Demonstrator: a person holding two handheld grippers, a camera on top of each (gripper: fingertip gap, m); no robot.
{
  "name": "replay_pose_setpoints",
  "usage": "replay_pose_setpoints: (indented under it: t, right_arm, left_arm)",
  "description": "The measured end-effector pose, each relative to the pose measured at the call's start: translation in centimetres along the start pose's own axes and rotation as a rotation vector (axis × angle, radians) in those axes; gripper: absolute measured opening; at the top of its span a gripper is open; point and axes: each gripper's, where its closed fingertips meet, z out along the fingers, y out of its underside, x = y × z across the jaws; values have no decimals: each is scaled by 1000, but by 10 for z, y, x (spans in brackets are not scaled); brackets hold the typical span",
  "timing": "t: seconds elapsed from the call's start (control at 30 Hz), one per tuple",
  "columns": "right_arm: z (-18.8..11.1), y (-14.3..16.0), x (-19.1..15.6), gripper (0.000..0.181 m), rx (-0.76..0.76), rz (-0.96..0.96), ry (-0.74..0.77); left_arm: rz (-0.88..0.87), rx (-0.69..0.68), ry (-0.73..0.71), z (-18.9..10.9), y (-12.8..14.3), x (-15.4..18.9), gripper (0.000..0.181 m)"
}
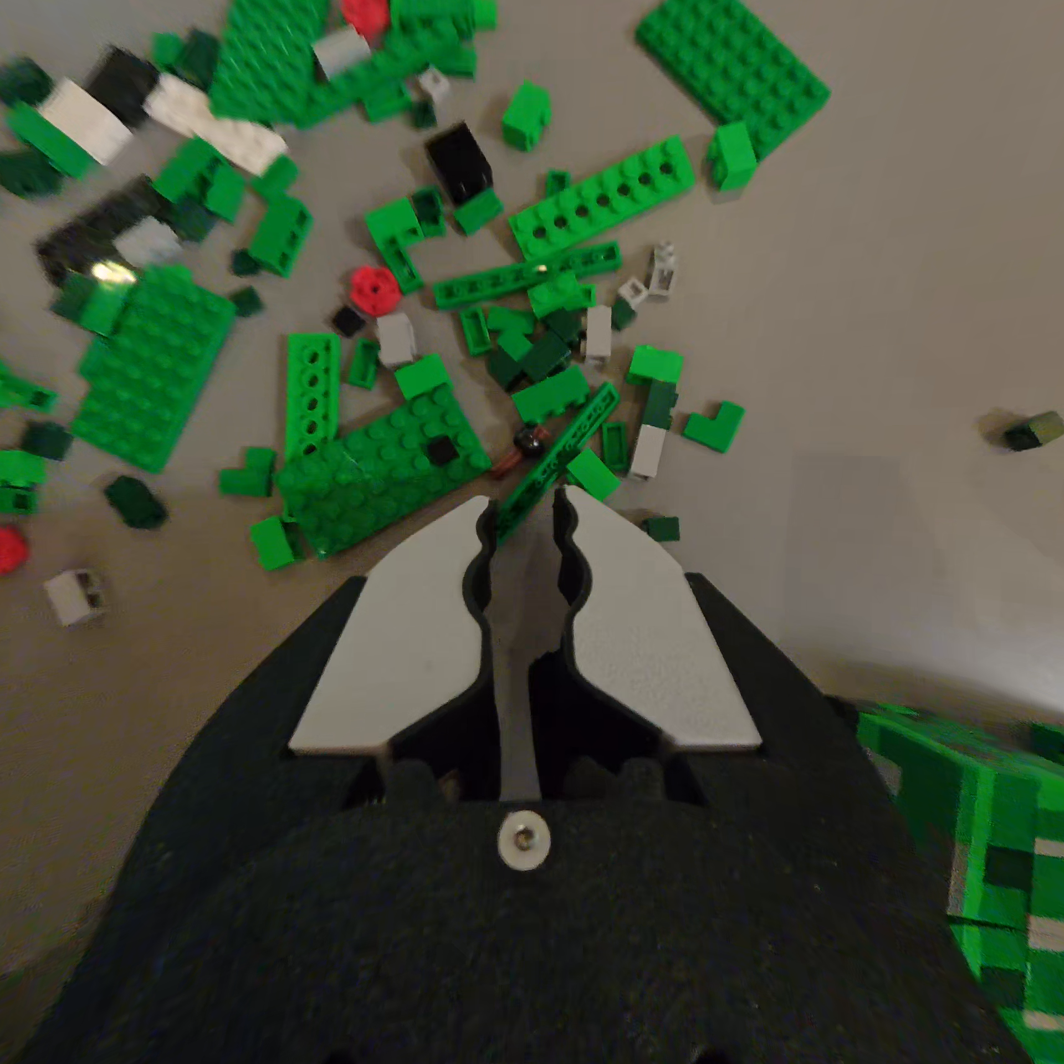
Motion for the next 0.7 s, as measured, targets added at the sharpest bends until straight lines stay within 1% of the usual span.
replay_pose_setpoints:
  t: [0.13,0.23,0.3,0.43,0.6,0.7]
  right_arm:
    - [3,1,-5,18,-18,10,-2]
    - [2,2,-2,14,-26,11,31]
    - [0,5,4,9,-41,1,80]
    - [-10,9,17,8,-42,3,163]
    - [-26,25,33,8,-60,52,240]
    - [-31,34,33,9,-69,72,227]
  left_arm:
    - [1,0,1,0,0,0,13]
    - [-2,-1,2,0,0,0,13]
    - [-2,-3,3,0,0,0,13]
    - [3,-8,3,1,1,1,13]
    - [10,-12,2,1,1,2,13]
    - [13,-15,3,2,2,2,13]
